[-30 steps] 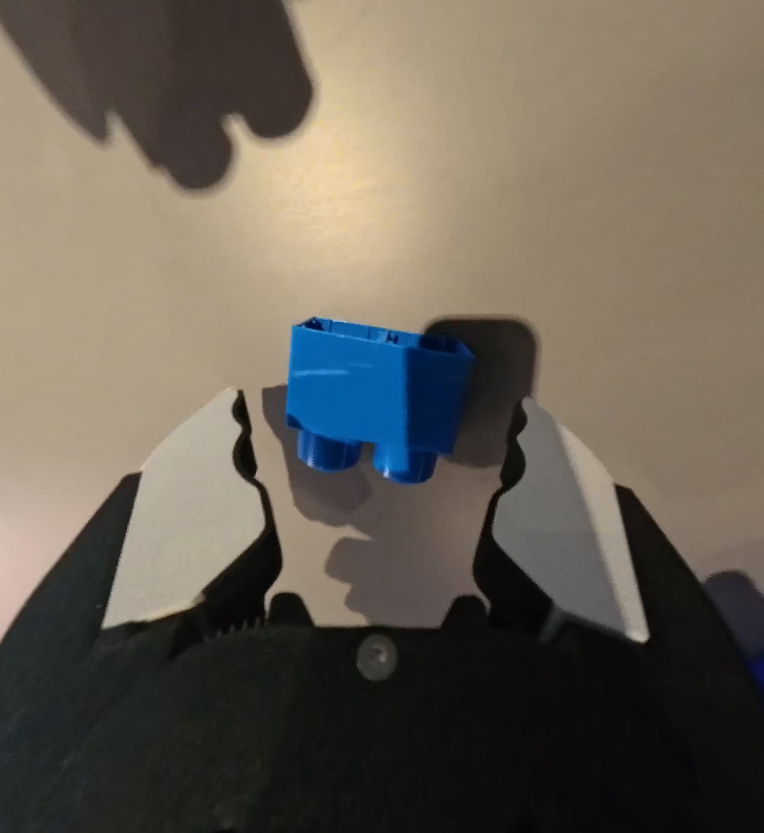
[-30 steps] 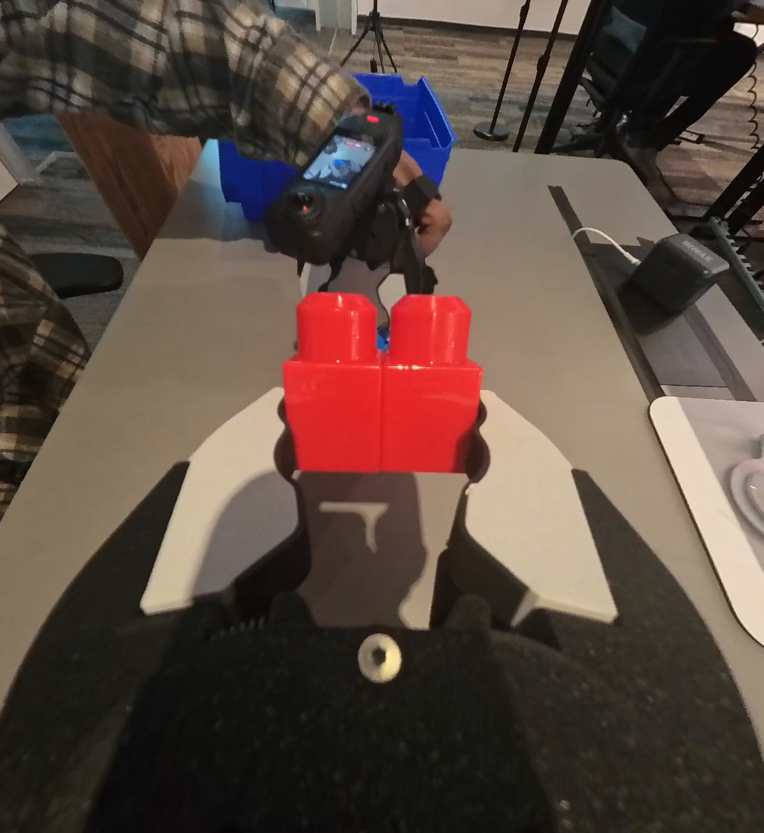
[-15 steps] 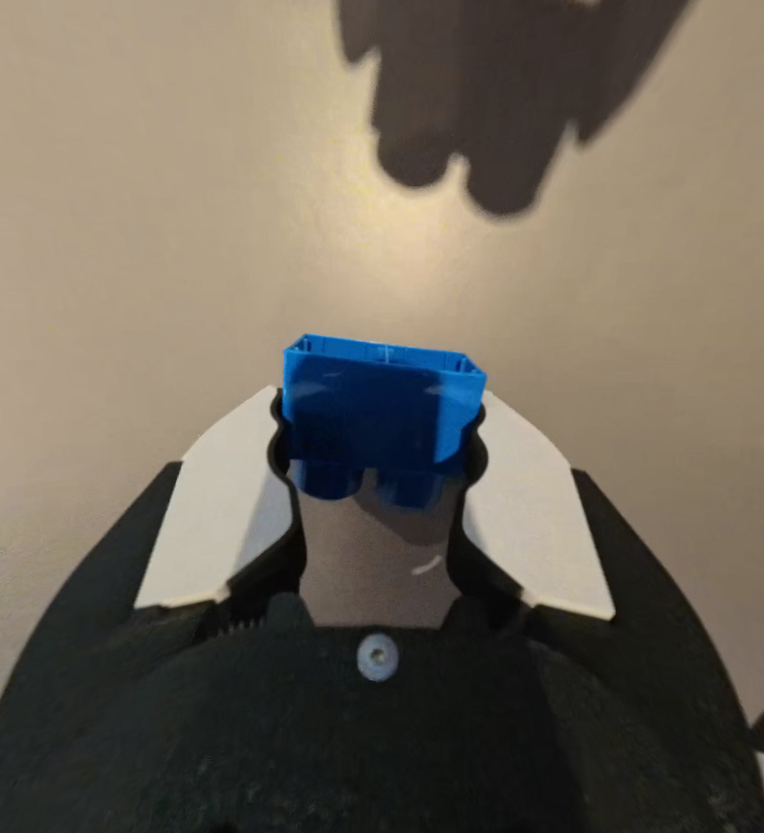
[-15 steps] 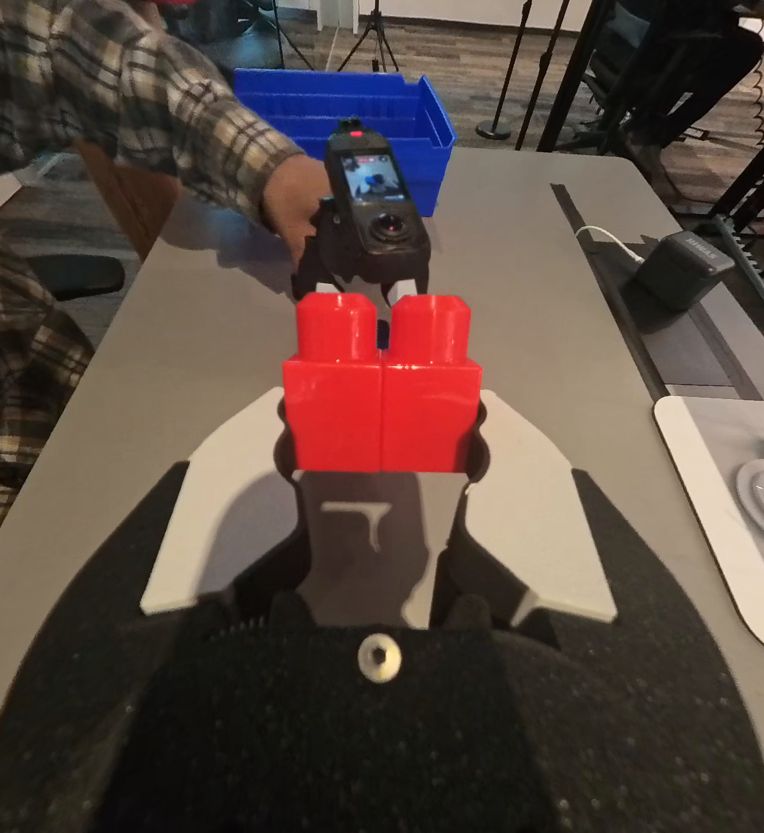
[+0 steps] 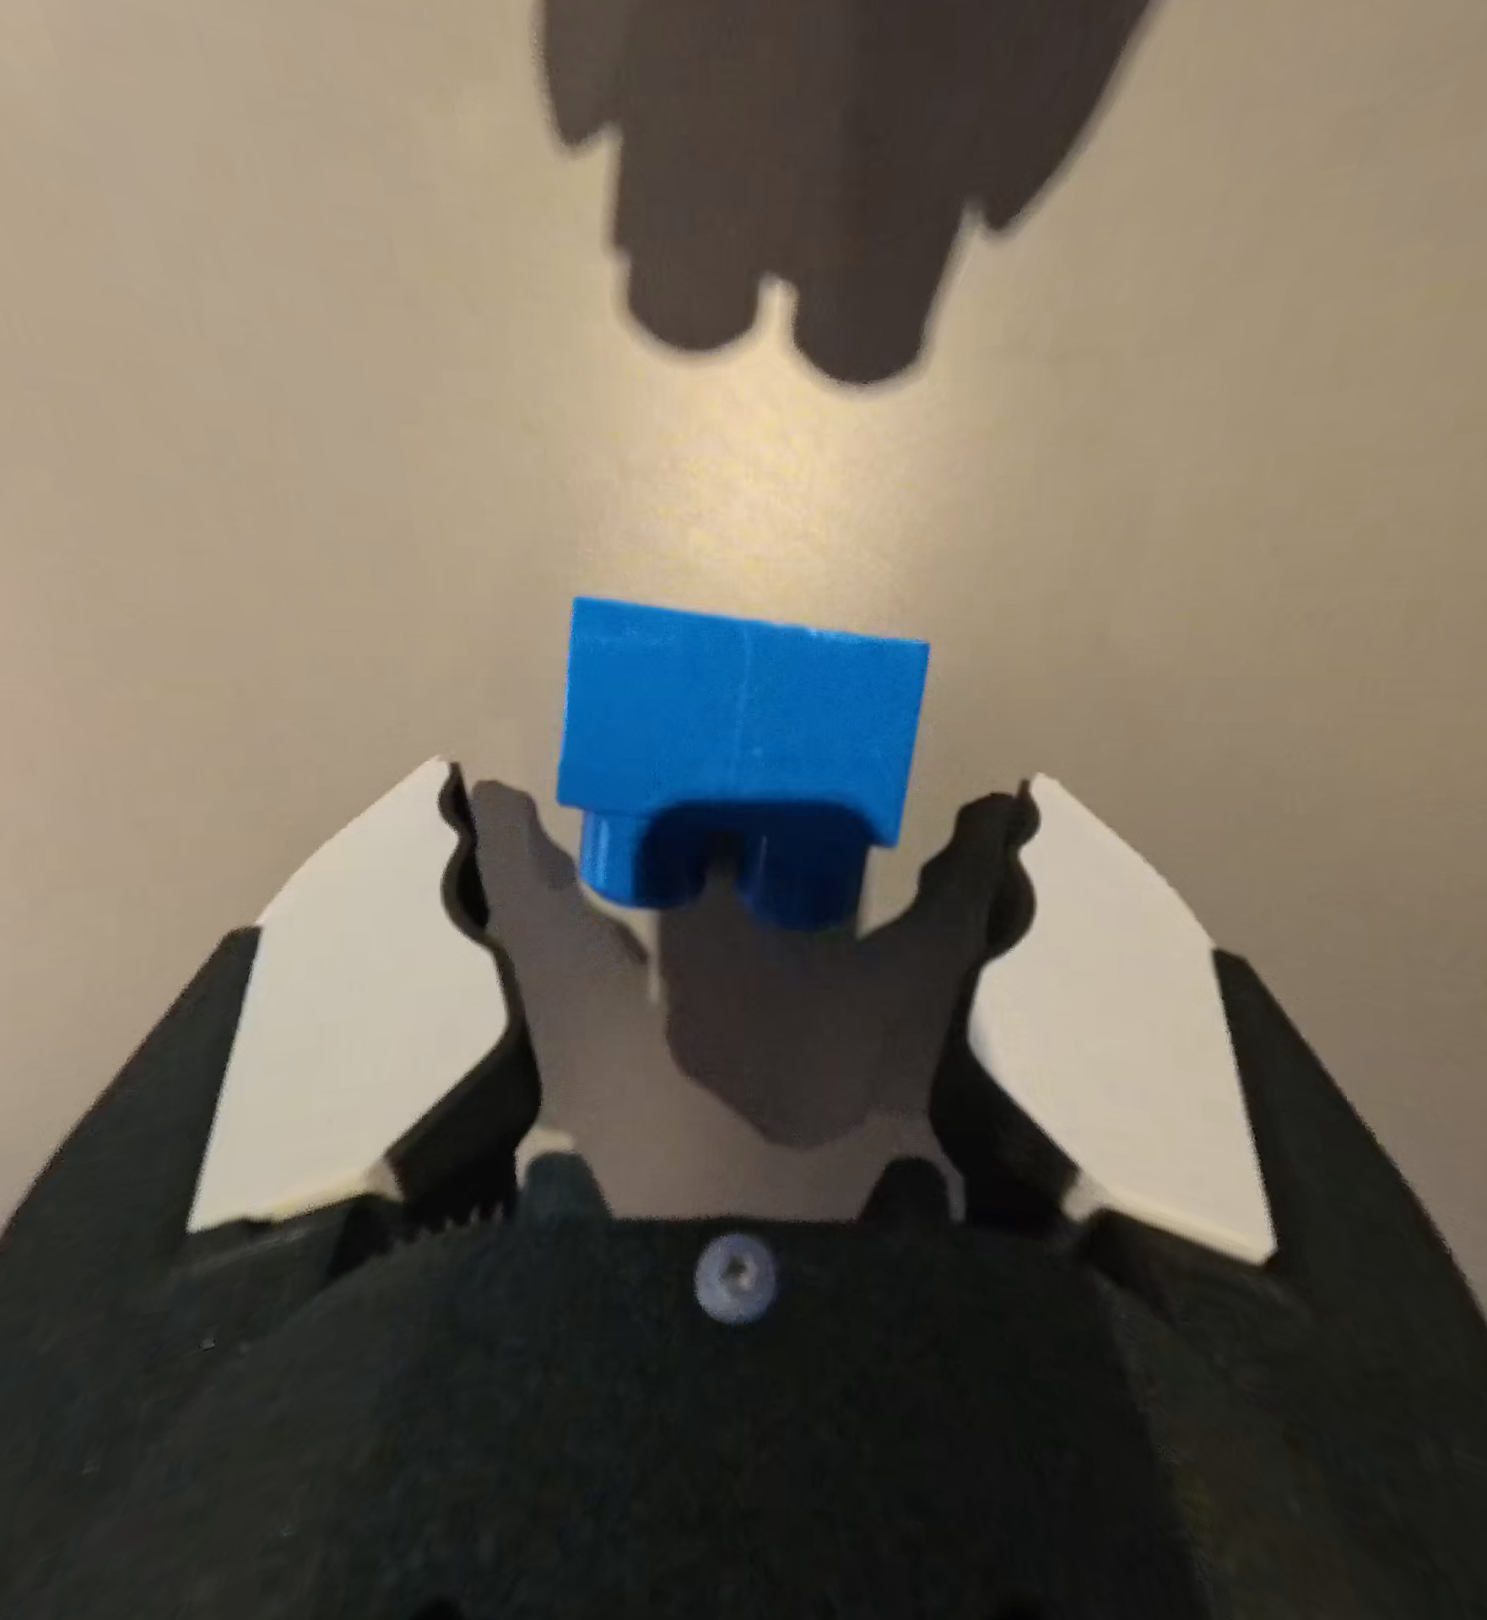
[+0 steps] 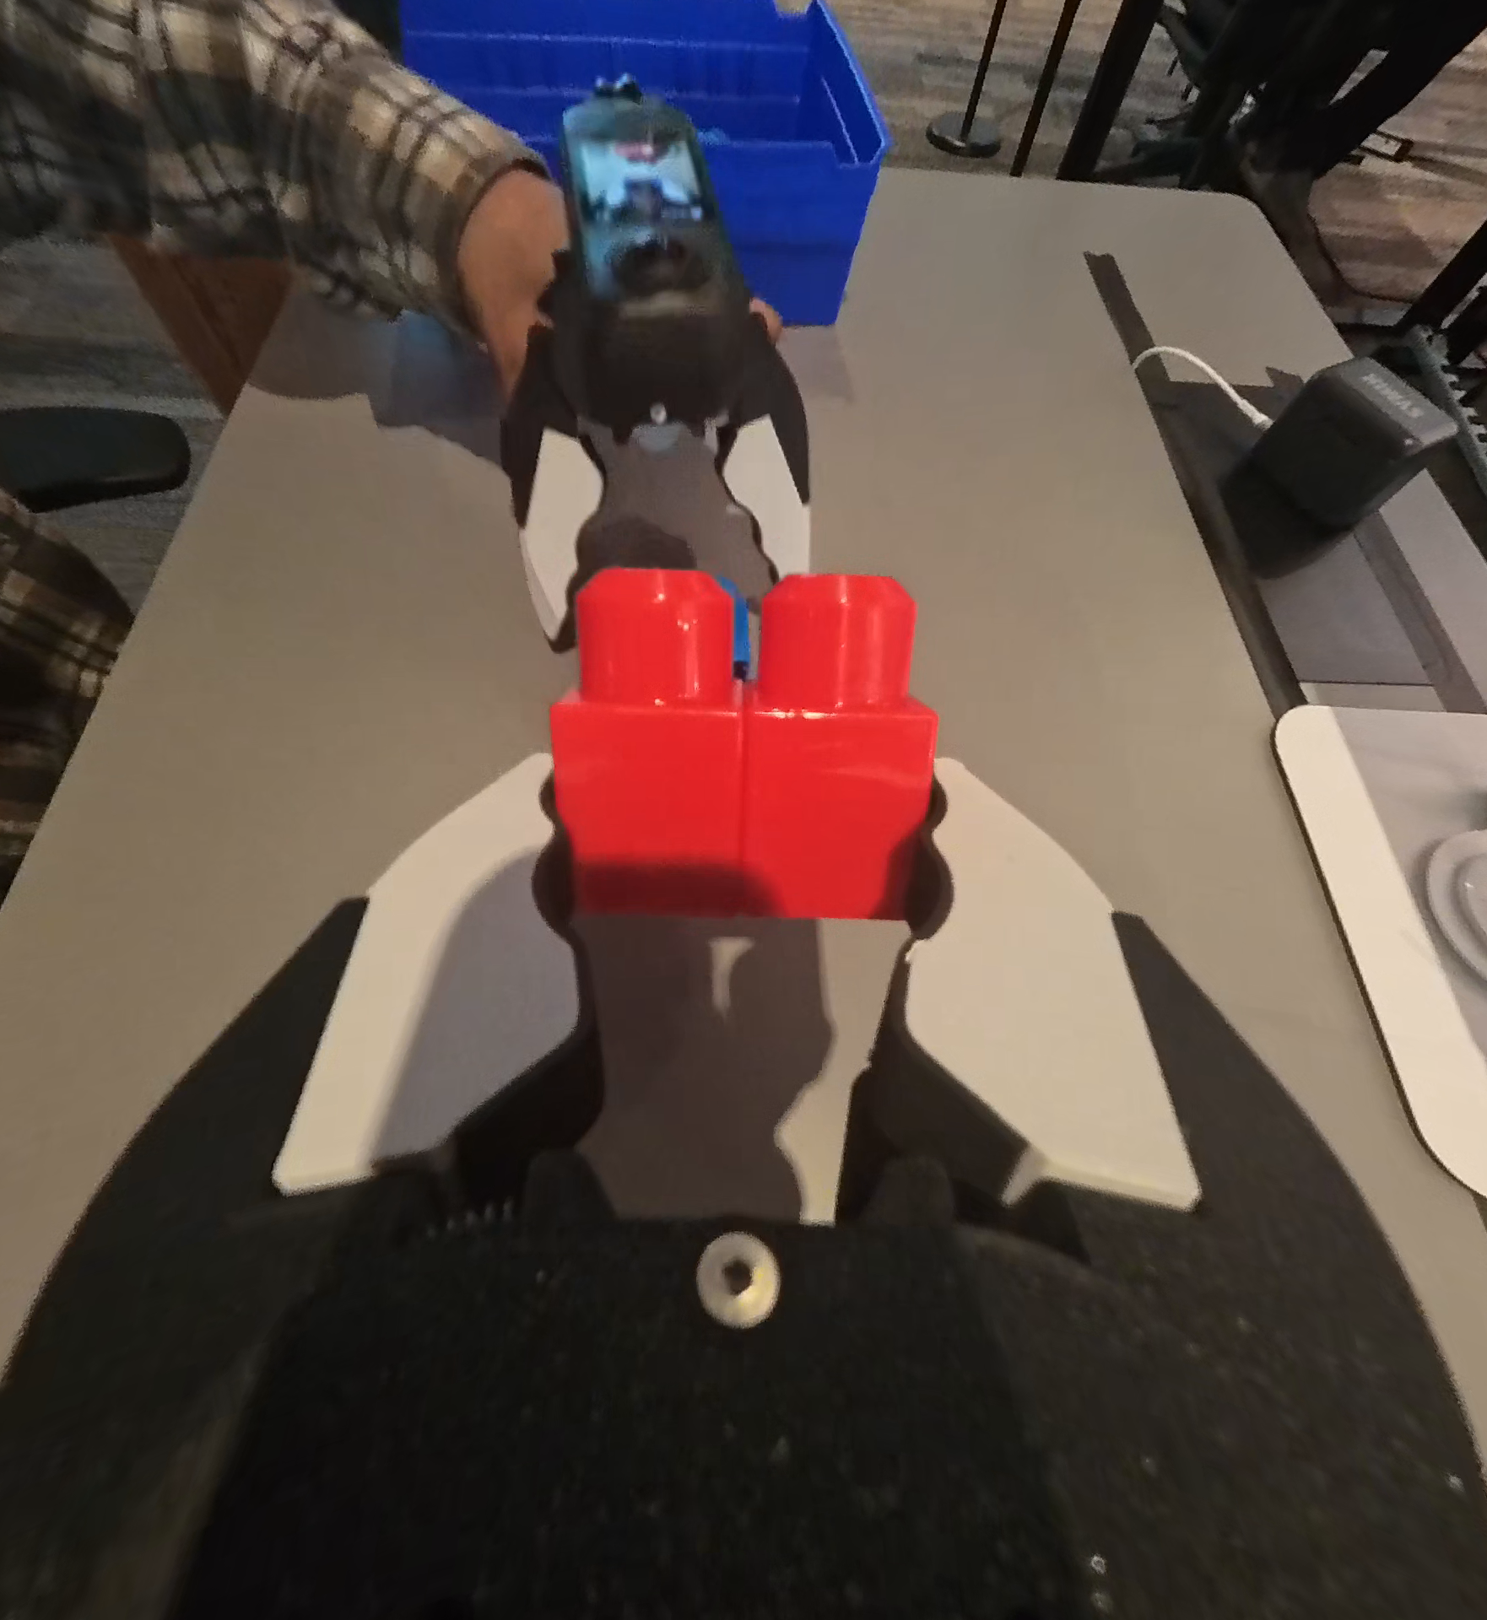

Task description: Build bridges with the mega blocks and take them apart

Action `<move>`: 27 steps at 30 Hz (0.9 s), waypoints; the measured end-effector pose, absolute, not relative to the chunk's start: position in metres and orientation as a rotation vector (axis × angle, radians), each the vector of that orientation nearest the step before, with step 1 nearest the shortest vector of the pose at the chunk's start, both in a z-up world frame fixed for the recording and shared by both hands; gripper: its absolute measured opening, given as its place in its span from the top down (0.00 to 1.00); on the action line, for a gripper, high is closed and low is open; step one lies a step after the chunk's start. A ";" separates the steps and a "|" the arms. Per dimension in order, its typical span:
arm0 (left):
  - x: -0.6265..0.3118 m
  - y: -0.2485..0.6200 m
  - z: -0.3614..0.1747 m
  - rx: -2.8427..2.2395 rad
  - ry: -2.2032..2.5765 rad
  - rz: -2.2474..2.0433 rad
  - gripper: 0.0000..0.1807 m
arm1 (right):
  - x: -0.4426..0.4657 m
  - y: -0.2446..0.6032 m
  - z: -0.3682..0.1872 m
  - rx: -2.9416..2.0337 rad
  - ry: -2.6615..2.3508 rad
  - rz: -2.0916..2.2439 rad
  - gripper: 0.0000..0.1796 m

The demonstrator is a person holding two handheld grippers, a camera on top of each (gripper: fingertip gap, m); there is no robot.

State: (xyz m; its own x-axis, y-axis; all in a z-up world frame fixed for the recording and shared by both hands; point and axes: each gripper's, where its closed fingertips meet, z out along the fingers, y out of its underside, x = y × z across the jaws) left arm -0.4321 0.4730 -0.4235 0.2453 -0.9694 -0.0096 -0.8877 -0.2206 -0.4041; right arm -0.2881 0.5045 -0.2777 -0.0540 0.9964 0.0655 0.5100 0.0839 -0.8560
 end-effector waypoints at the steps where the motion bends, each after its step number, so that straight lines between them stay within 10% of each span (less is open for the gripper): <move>1: -0.436 0.472 -0.424 -2.186 1.696 -0.389 0.37 | -0.288 0.505 -0.280 -1.520 -1.663 0.862 0.58; 27: -0.422 0.472 -0.431 -1.951 1.554 -0.603 0.59 | -0.300 0.504 -0.302 -1.569 -1.728 0.817 0.58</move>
State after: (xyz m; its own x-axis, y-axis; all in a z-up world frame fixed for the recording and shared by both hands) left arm -0.4218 0.4724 -0.4310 0.2240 -0.9746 -0.0013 -0.7188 -0.1643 -0.6755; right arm -0.2997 0.5035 -0.3021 -0.0662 0.9961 0.0589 0.5862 0.0866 -0.8055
